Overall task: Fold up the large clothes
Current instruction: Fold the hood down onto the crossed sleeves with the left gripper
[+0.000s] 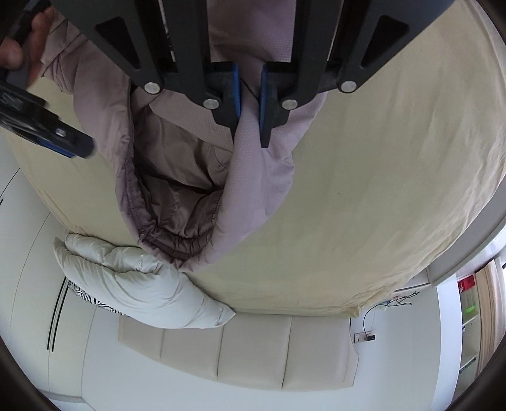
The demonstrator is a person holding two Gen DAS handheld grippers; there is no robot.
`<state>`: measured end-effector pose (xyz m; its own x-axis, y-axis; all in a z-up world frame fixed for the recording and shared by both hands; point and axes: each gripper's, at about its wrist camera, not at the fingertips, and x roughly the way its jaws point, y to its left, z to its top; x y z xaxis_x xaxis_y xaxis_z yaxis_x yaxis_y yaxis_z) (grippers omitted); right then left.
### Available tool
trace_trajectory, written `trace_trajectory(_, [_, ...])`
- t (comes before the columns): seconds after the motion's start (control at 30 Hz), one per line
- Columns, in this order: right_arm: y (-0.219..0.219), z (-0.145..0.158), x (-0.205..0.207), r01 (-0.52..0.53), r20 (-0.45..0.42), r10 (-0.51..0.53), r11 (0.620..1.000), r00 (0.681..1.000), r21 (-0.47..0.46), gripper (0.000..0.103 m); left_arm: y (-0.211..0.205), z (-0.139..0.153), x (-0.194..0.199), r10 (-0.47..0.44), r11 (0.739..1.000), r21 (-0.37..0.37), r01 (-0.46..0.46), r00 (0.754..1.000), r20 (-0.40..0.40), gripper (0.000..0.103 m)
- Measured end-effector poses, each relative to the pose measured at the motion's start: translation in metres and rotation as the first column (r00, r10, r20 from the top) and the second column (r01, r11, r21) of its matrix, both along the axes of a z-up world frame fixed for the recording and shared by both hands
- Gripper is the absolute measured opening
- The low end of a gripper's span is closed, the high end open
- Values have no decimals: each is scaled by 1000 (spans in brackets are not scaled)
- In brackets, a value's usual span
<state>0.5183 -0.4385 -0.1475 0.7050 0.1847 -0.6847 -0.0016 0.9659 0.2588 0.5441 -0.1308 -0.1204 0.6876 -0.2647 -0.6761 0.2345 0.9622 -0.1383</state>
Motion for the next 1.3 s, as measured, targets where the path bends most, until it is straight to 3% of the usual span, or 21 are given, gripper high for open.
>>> trace_trajectory(0.13, [19,-26,63,81,-112,-87,995,990,-58,77,5,10,-32,-53,998,51,48,994,99,10])
trace_trajectory(0.23, [33,-32,94,98,-122,-104,994,987,-52,76,4,15,-52,-90,993,89,76,984,156,10])
trace_trajectory(0.3, [42,-27,107,75,-125,-82,995,989,-63,52,8,19,-61,-94,994,71,83,980,173,10])
trace_trajectory(0.33, [46,-22,110,63,-129,-72,995,989,-71,27,12,21,-66,-91,995,50,83,980,178,10])
trace_trajectory(0.47, [45,4,83,42,-35,-45,997,998,-60,12,33,30,-96,-77,995,-50,88,979,191,9])
trace_trajectory(0.67, [35,49,-42,-6,155,8,1000,988,-15,11,71,37,-181,-74,982,-157,109,974,215,9])
trace_trajectory(0.8, [35,47,-146,-21,224,25,1000,974,-21,11,96,15,-237,-55,974,-213,77,993,105,10])
trace_trajectory(0.93, [35,2,-221,-52,102,45,996,994,71,11,109,-22,-291,-69,978,-203,54,995,-70,17])
trace_trajectory(1.0, [34,-23,-253,-75,37,70,988,997,132,11,116,-24,-312,-71,977,-207,50,993,-94,17])
trace_trajectory(1.1, [29,-36,-292,-73,29,68,981,997,180,12,125,5,-318,-34,973,-230,25,999,-38,21])
trace_trajectory(1.17, [24,-26,-300,-60,64,49,982,997,176,15,122,33,-307,-38,966,-253,41,999,19,37])
trace_trajectory(1.2, [24,-19,-300,-68,95,51,980,994,185,17,116,47,-302,-50,967,-248,61,997,52,40])
trace_trajectory(1.23, [27,-11,-306,-72,126,49,980,991,186,23,107,60,-296,-64,969,-233,83,994,89,47])
trace_trajectory(1.3, [29,5,-316,-73,181,41,982,983,174,50,85,78,-277,-98,975,-186,126,983,154,54])
